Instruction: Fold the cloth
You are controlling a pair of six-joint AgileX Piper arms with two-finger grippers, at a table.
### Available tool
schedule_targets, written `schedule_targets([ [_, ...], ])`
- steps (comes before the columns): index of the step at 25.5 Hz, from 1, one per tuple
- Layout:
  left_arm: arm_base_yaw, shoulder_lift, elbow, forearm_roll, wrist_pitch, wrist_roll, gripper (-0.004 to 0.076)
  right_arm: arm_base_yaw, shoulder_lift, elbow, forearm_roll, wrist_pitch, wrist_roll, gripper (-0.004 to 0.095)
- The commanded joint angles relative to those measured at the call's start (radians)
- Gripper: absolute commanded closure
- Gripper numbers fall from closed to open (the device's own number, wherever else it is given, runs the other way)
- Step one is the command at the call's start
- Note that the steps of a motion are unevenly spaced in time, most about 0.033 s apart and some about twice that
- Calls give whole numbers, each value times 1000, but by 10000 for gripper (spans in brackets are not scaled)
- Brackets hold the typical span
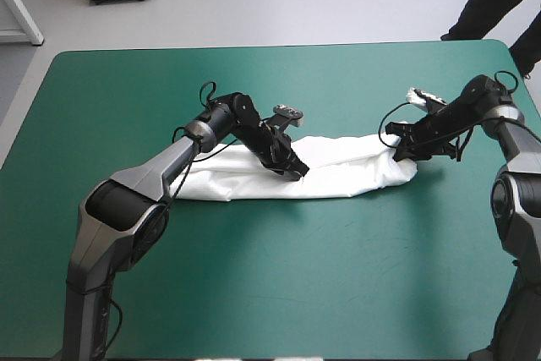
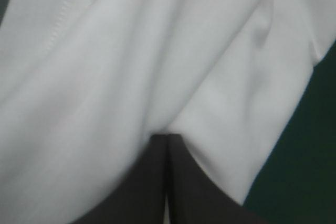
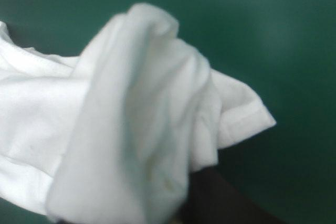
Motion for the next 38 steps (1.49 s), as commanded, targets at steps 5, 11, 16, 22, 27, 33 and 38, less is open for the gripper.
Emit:
schedule_targets([
  [5, -15, -32, -11, 43, 12, -29, 746, 7, -141, -127, 70, 50, -17, 921],
  [11, -15, -32, -11, 46, 19, -46, 746, 7, -238, -179, 98, 66, -8, 921],
  [16, -15, -32, -11, 46, 5, -48, 746, 7, -294, -179, 123, 66, -15, 921],
  [22, -15, -32, -11, 46, 5, -50, 746, 7, -340, -179, 130, 58, -24, 921],
  [27, -15, -32, -11, 46, 5, -50, 746, 7, -350, -181, 139, 59, -26, 921],
  [33, -14, -36, -66, 127, 51, -98, 746, 7, -350, -181, 141, 58, -26, 921],
  [38, -14, -83, -142, 202, 95, -122, 746, 7, -350, -181, 153, 59, -26, 921],
])
